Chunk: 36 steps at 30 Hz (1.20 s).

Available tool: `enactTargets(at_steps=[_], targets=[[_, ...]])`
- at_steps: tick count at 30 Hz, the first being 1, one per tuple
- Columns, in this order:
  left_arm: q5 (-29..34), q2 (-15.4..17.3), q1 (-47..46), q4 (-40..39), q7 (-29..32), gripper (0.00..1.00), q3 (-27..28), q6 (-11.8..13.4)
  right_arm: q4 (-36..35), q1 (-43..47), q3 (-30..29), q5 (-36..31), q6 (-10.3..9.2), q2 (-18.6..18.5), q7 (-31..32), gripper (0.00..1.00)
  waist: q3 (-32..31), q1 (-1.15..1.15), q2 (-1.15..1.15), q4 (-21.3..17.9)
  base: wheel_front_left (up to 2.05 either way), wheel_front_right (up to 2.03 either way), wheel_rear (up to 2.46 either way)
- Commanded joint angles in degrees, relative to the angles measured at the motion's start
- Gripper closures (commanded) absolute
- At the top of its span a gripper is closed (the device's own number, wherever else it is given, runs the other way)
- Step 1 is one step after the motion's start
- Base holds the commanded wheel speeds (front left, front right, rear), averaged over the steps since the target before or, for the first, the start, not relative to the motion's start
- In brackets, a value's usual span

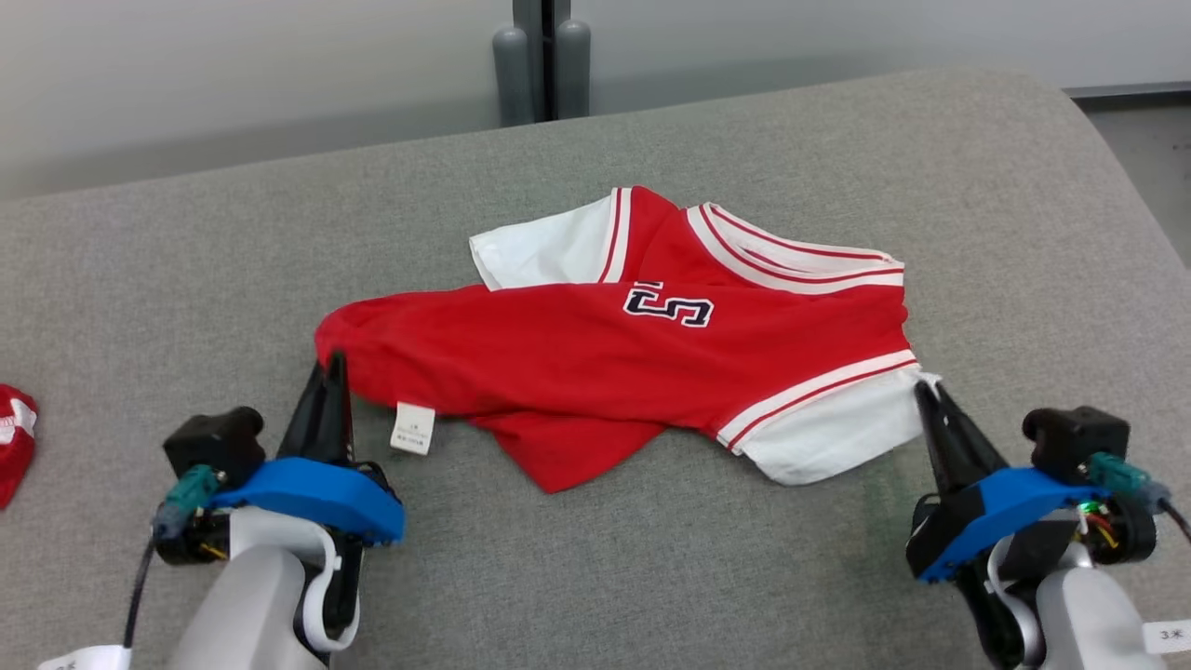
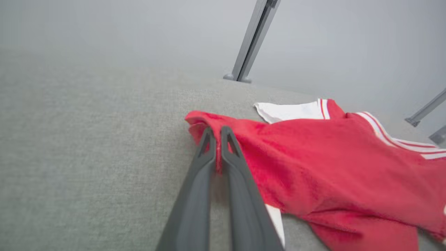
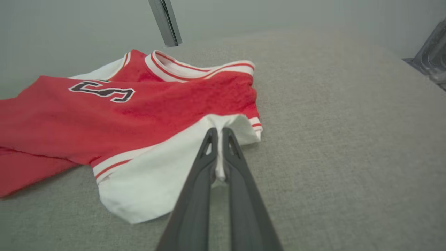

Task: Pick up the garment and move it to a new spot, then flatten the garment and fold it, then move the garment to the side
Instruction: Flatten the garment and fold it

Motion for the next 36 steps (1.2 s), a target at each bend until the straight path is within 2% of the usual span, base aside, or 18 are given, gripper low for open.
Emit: enactTargets(at_steps=[1, 4, 6, 12, 16, 22, 27, 29, 31, 36], targets=[[-1.31, 0.45, -0.15, -4.0, -0.63, 1.0, 1.34, -0.73, -3.71, -0.14, -0.63, 0.2, 0.13, -0.08, 0.46, 1.0, -1.15, 0.0, 0.0, -0.46, 0.0, 0.0, 0.0], [-2.42, 1.98, -0.27, -12.33, -0.31, 1.0, 2.9, -1.06, -11.36, -1.37, -1.27, -0.14, 0.13, -0.08, 2.23, 1.0, -2.62, 0.0, 0.0, -0.53, 0.0, 0.0, 0.0], [-1.59, 3.57, -0.83, -18.19, 1.3, 1.0, 2.68, -0.47, -16.31, -2.27, -1.09, 2.2, 0.13, -0.06, 3.44, 1.0, -3.61, 0.0, 0.0, -0.34, 0.0, 0.0, 0.0], [-1.76, 6.95, -4.23, -33.84, 9.61, 1.0, 2.81, 1.17, -26.3, -7.12, -2.81, 2.43, 0.09, -0.07, 8.25, 1.0, -5.81, 0.0, 0.0, 0.97, 0.0, 0.0, 0.0], [-2.87, 8.51, -6.55, -38.59, 13.43, 1.0, 3.83, 1.77, -30.03, -10.77, -2.54, 2.97, 0.09, -0.09, 10.72, 1.0, -6.02, 0.0, 0.0, 1.31, 0.0, 0.0, 0.0], [-5.25, 10.53, -10.85, -43.59, 19.73, 1.0, 5.13, 2.54, -34.28, -19.16, -1.94, 1.6, 0.09, -3.42, 14.85, 1.0, -5.37, 0.0, 0.0, 2.57, 0.0, 0.0, 0.0], [-6.52, 11.04, -14.18, -42.25, 23.13, 1.0, 5.73, 3.51, -29.48, -25.95, -3.92, 5.32, 0.09, -4.66, 16.06, 1.0, -1.74, 0.0, 0.0, 3.78, 0.0, 0.0, 0.0], [-6.42, 11.52, -16.01, -40.2, 23.9, 1.0, 5.89, 3.6, -25.12, -29.6, -4.75, 7.34, 0.09, -4.01, 14.97, 1.0, 0.98, 0.0, 0.0, 3.97, 0.0, 0.0, 0.0], [-6.56, 11.63, -18.46, -37.47, 24.76, 1.0, 6.16, 3.63, -20.21, -33.49, -3.27, 5.95, 0.09, -5.89, 13.67, 1.0, 4.34, 0.0, 0.0, 3.93, 0.0, 0.0, 0.0], [-5.5, 11.61, -28.65, -28.82, 25.32, 1.0, 6.65, 4.53, -7.57, -47.63, -2.21, 6.18, 0.1, -5.68, 8.42, 1.0, 11.84, 0.0, 0.0, 4.29, 0.0, 0.0, 0.0]])
